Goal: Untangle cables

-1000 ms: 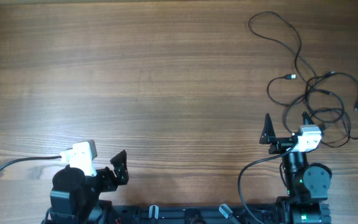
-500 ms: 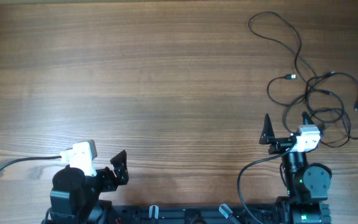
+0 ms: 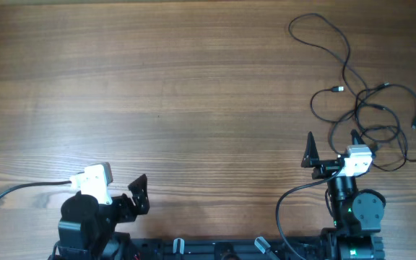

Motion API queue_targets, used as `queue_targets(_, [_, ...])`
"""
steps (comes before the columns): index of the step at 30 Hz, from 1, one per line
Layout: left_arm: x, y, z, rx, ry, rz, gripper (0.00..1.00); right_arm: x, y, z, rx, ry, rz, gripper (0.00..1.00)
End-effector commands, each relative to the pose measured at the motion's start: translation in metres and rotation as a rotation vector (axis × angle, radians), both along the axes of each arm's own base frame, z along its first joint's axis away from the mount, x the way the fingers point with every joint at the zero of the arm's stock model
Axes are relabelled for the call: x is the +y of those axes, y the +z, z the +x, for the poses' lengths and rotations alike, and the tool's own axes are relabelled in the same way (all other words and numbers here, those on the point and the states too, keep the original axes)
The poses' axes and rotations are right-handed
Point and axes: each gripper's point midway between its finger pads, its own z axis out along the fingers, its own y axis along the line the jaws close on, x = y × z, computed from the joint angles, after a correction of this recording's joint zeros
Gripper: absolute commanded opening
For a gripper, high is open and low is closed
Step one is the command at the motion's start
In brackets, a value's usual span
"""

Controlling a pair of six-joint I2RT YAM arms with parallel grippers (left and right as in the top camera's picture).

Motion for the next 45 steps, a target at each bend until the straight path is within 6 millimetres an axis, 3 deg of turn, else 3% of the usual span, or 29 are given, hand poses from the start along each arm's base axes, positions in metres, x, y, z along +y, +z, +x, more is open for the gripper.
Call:
queue_targets(1, [0.002,0.014,0.014,-0.114,0.004,0.005,1.0,0.001,0.003,-0.001,-0.016,0.011,-0.018,1.0])
queue_targets(7, [0.005,0.041,0.064,-0.479,0.036,-0.046,1.0,0.001,0.003,-0.001,-0.016,0.011,-0.018,1.0])
queue_targets(11, [0.007,0.056,0.078,-0.688,0.031,-0.05,1.0,0.001,0.003,-0.001,-0.016,0.011,-0.018,1.0])
queue_targets(16, [0.012,0.058,0.084,-0.784,0.045,-0.016,1.0,0.001,0.003,-0.001,-0.016,0.011,-0.018,1.0])
queue_targets(24, [0.003,0.003,0.088,-0.644,-0.065,0.135,1.0,0.001,0.003,-0.001,-0.016,0.011,-0.017,1.0])
queue_targets(45, [0.003,0.002,0.088,-0.639,-0.066,0.128,1.0,0.001,0.003,-0.001,-0.015,0.011,-0.018,1.0])
